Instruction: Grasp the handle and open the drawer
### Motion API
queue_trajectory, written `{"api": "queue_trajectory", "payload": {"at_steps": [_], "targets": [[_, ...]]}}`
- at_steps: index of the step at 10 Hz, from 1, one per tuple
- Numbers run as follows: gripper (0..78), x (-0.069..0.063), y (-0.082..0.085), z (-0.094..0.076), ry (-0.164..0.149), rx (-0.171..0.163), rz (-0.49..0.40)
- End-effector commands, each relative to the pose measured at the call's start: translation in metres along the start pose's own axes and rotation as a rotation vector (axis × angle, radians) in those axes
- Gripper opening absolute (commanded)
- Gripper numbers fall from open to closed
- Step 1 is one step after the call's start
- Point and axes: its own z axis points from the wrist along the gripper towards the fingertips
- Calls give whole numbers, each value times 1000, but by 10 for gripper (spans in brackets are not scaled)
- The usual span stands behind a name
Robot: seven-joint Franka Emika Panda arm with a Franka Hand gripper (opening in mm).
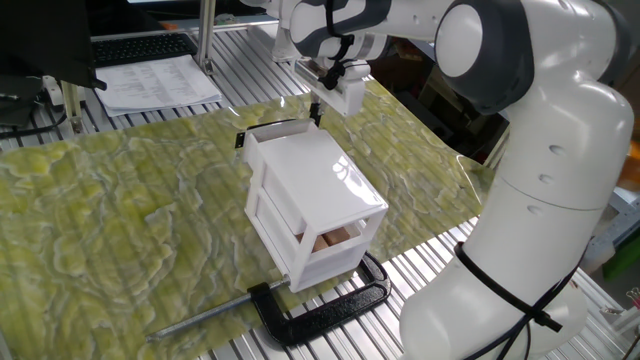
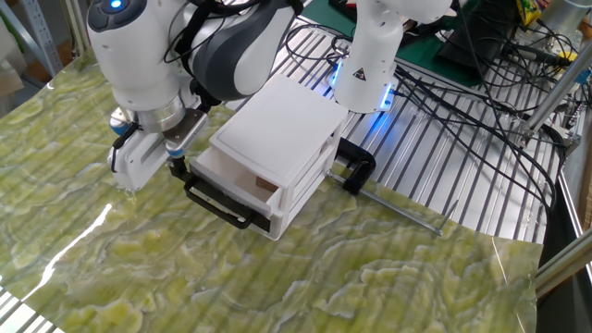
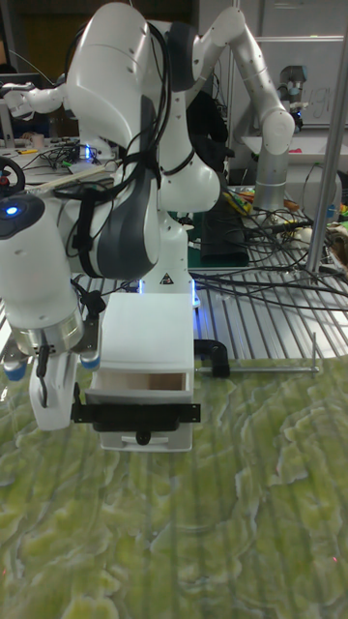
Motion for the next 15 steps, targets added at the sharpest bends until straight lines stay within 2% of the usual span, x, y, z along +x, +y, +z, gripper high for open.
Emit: {"api": "queue_trajectory", "payload": {"at_steps": [1,6,15], "targets": [[18,4,8,-2,-3,-8,7],[18,2,14,-6,-9,-7,19],[18,-5,27,-4,0,-7,37]]}}
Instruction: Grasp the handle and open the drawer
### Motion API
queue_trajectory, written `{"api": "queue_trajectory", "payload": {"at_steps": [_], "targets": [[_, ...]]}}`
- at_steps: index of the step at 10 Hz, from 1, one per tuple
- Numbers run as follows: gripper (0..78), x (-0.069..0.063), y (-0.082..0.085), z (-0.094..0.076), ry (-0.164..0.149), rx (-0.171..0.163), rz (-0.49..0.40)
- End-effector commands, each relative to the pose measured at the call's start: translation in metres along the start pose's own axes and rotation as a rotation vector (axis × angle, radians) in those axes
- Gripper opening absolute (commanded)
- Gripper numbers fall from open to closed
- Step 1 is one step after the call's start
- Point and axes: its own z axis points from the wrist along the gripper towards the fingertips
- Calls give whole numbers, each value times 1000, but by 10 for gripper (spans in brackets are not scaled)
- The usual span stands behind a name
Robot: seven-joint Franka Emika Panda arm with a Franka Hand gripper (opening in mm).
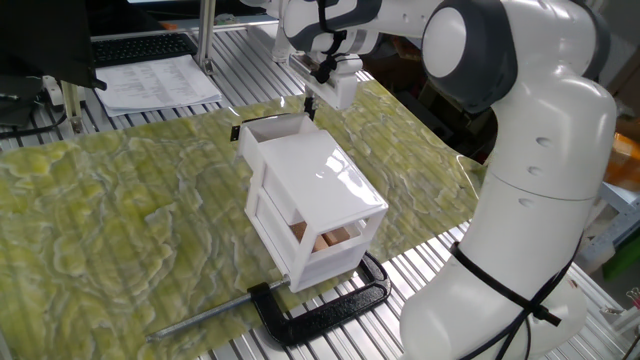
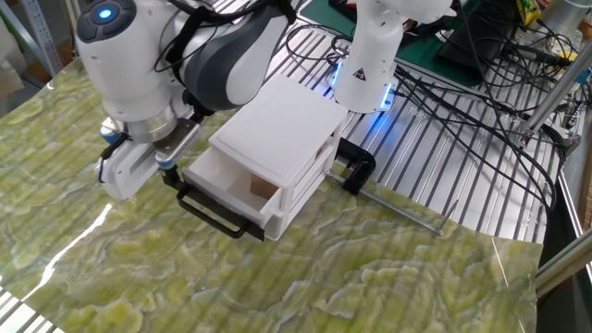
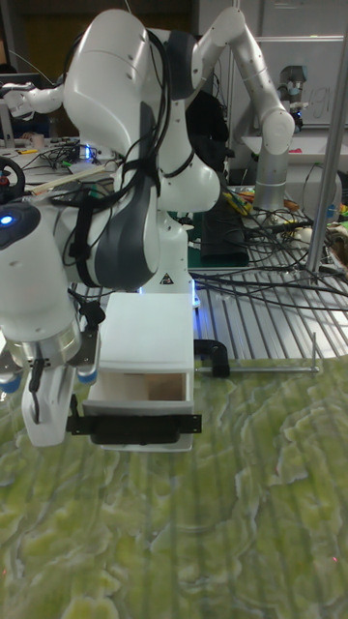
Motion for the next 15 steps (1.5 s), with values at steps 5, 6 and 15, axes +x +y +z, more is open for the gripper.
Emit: {"api": "queue_trajectory", "payload": {"at_steps": [5,6,15], "targets": [[18,-2,9,-5,1,-3,7],[18,-2,9,-4,1,-3,6],[18,-4,14,-2,0,-3,6]]}}
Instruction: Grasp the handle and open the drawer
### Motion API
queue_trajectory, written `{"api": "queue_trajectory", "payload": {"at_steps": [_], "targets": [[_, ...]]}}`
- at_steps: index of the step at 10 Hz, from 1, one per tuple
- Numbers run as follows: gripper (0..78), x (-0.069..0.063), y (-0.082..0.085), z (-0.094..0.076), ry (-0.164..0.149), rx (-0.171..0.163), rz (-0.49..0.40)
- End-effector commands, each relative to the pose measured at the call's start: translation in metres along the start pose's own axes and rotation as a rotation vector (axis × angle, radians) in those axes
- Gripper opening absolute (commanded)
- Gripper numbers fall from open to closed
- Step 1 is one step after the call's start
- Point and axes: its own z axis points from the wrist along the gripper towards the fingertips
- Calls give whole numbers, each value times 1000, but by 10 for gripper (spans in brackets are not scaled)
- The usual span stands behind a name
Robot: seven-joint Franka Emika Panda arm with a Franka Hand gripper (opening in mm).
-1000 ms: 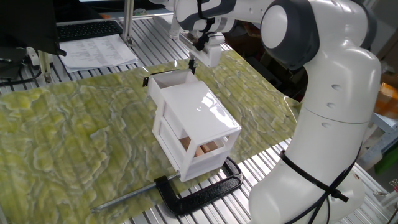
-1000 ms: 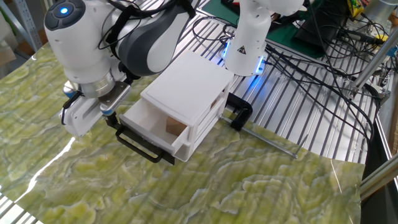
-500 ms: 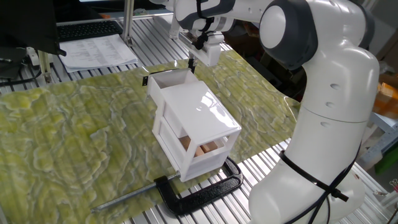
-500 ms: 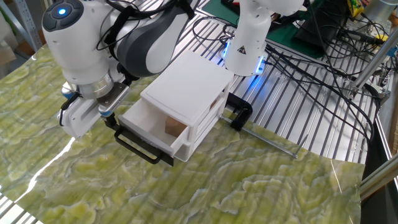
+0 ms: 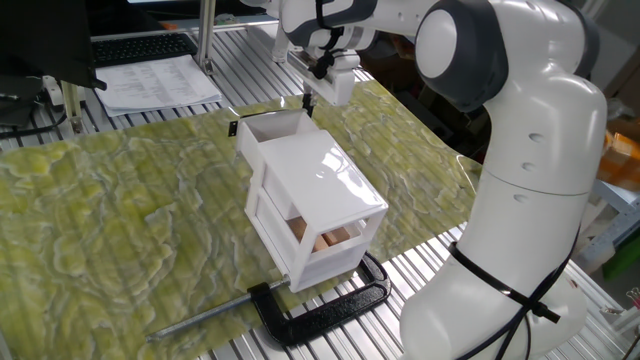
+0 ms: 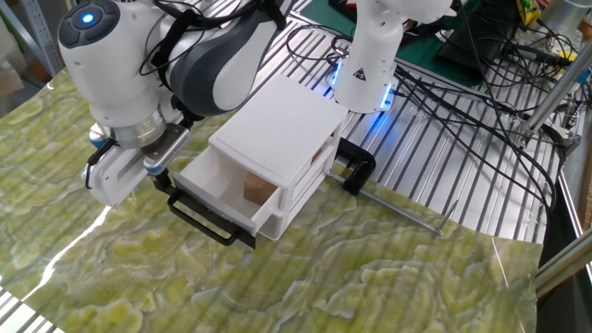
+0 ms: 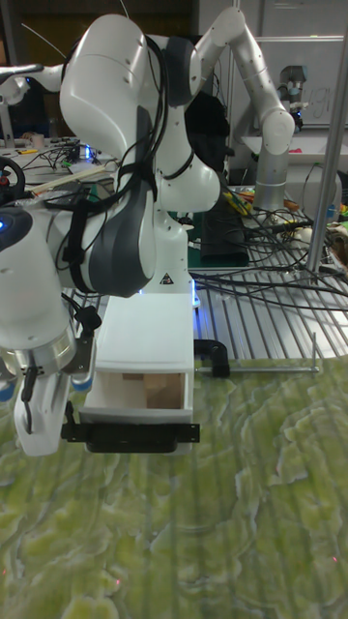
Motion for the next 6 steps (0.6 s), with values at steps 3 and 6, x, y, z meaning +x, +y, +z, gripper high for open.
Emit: {"api": "queue_trajectory", "payload": {"at_steps": [3,6], "targets": [[18,6,3,-2,-3,-7,7],[18,7,3,-2,-6,-6,17]]}}
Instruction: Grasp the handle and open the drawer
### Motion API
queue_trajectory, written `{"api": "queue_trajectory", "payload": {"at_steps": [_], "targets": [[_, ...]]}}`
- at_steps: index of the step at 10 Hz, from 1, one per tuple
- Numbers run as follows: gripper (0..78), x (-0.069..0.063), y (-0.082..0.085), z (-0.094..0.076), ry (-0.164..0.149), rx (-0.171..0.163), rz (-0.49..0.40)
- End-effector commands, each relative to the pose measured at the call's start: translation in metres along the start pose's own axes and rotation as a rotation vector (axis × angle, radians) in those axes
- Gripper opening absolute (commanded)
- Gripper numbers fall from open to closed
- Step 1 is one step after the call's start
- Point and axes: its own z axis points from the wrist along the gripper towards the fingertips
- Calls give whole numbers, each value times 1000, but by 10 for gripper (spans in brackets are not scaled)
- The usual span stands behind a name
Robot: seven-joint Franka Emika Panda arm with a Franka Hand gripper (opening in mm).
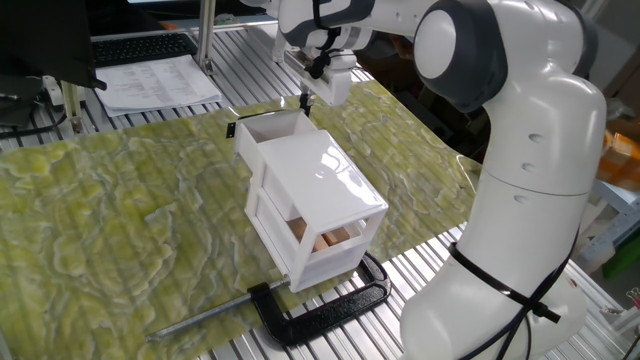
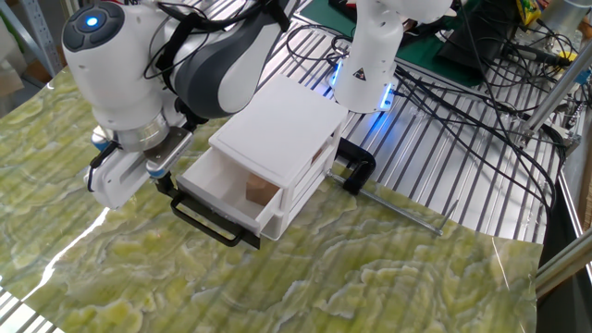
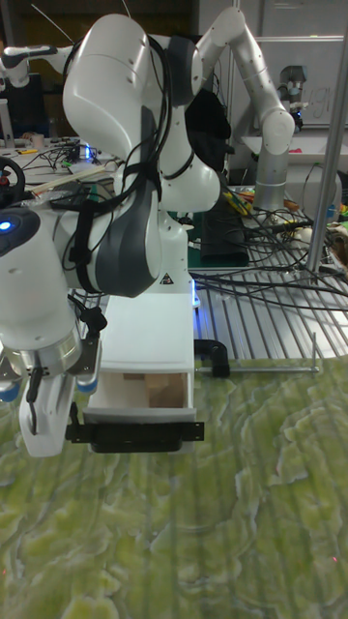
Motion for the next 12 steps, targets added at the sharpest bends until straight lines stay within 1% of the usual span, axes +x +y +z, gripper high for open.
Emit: {"api": "queue_trajectory", "payload": {"at_steps": [1,3,4,5,6,7,9,12], "targets": [[18,0,1,-2,-5,-3,3],[18,0,1,-1,-8,-2,-3],[18,0,1,-1,-9,-2,-20],[18,0,1,-1,-5,10,-53],[18,0,1,-1,0,23,-57],[18,0,1,-1,0,25,-80],[18,0,1,-1,-4,22,-102],[18,0,1,-1,6,20,-119]]}}
